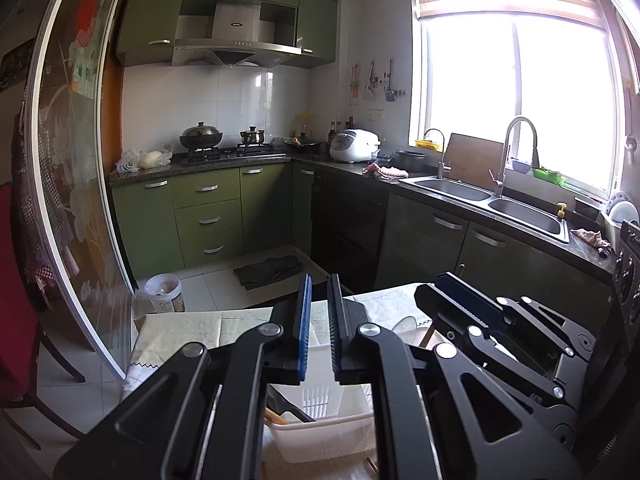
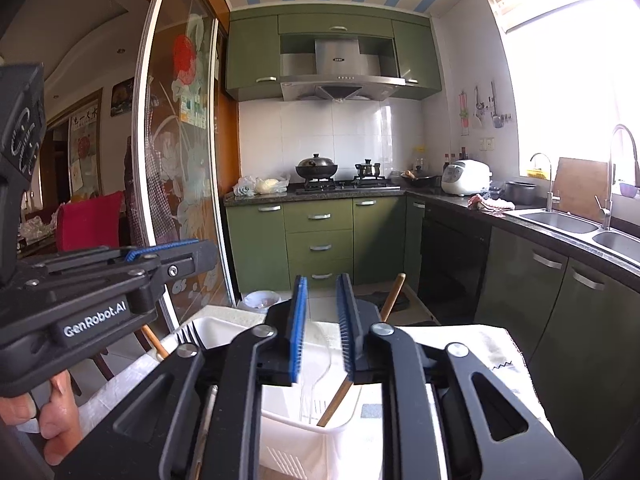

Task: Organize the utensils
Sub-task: 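Open both tools to drop the fork and spoon into the caddy, then grasp a wooden chopstick with the right tool while the left tool approaches another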

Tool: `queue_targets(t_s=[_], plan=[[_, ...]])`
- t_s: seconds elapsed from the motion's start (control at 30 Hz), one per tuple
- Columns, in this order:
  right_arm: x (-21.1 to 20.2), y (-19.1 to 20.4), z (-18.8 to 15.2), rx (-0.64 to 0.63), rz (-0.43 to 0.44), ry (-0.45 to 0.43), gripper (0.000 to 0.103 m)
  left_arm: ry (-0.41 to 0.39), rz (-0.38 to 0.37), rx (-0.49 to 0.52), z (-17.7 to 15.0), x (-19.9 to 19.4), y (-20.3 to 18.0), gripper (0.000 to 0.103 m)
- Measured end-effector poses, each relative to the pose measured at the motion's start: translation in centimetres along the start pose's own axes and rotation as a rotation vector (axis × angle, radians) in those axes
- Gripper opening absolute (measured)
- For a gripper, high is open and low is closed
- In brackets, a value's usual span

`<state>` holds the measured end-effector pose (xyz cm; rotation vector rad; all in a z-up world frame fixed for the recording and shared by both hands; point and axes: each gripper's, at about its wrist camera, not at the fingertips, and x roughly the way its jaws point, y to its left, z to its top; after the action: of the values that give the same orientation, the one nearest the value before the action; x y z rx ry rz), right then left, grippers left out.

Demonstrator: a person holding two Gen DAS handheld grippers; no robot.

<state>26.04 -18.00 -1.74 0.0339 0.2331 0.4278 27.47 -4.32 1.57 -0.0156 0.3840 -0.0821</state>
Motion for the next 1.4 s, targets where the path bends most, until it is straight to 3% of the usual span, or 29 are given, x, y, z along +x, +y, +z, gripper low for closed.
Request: queue_targets(t_s=[0.2, 0.23, 0.27, 0.3, 0.33, 0.37, 0.5, 0.6, 0.7, 0.77, 1.03, 1.23, 1.4], plan=[[-4.6, -0.2, 1.4, 0.025, 0.040, -0.070, 0.021, -0.043, -0.002, -0.010, 1.7, -2.8, 0.0, 0.008], [-5.7, -0.3, 1.7, 0.025, 0.041, -0.078, 0.026, -0.041, 0.000, -0.013, 2.0, -3.6, 0.1, 0.010], [-7.0, -0.4, 2.0, 0.024, 0.040, -0.084, 0.030, -0.029, 0.009, -0.011, 2.2, -4.4, 0.2, 0.013], [-8.3, -0.6, 1.9, 0.020, 0.039, -0.085, 0.032, -0.002, 0.023, -0.003, 2.2, -5.0, 0.2, 0.023], [-9.6, -0.9, 1.8, 0.013, 0.035, -0.082, 0.035, 0.037, 0.033, 0.003, 2.0, -5.5, 0.4, 0.033], [-10.8, -1.1, 1.7, 0.003, 0.024, -0.075, 0.035, 0.087, 0.046, 0.005, 1.5, -5.8, 0.6, 0.035], [-14.2, -2.5, 0.1, -0.034, -0.047, 0.012, 0.037, 0.403, 0.073, 0.008, -3.4, -4.7, 1.8, 0.035], [-14.4, -3.6, -1.1, -0.047, -0.066, 0.153, 0.038, 0.631, 0.074, -0.033, -8.0, -2.8, 3.2, 0.035], [-14.3, -4.5, -2.7, -0.045, -0.064, 0.274, 0.038, 0.761, 0.102, -0.066, -11.3, -0.8, 4.5, 0.029], [-14.1, -4.6, -3.6, -0.063, -0.077, 0.326, 0.038, 0.801, 0.129, -0.055, -12.7, 0.5, 4.6, 0.023], [-11.2, -4.8, -6.8, -0.054, -0.033, 0.526, 0.038, 0.889, 0.176, -0.042, -15.0, 4.0, 4.5, 0.018], [-6.3, -3.7, -9.4, 0.026, 0.085, 0.737, 0.038, 0.914, 0.139, -0.078, -15.3, 4.3, 4.8, 0.015], [-3.7, -2.5, -10.0, 0.035, 0.100, 0.798, 0.038, 0.933, 0.110, -0.099, -15.8, 4.3, 4.7, 0.015]])
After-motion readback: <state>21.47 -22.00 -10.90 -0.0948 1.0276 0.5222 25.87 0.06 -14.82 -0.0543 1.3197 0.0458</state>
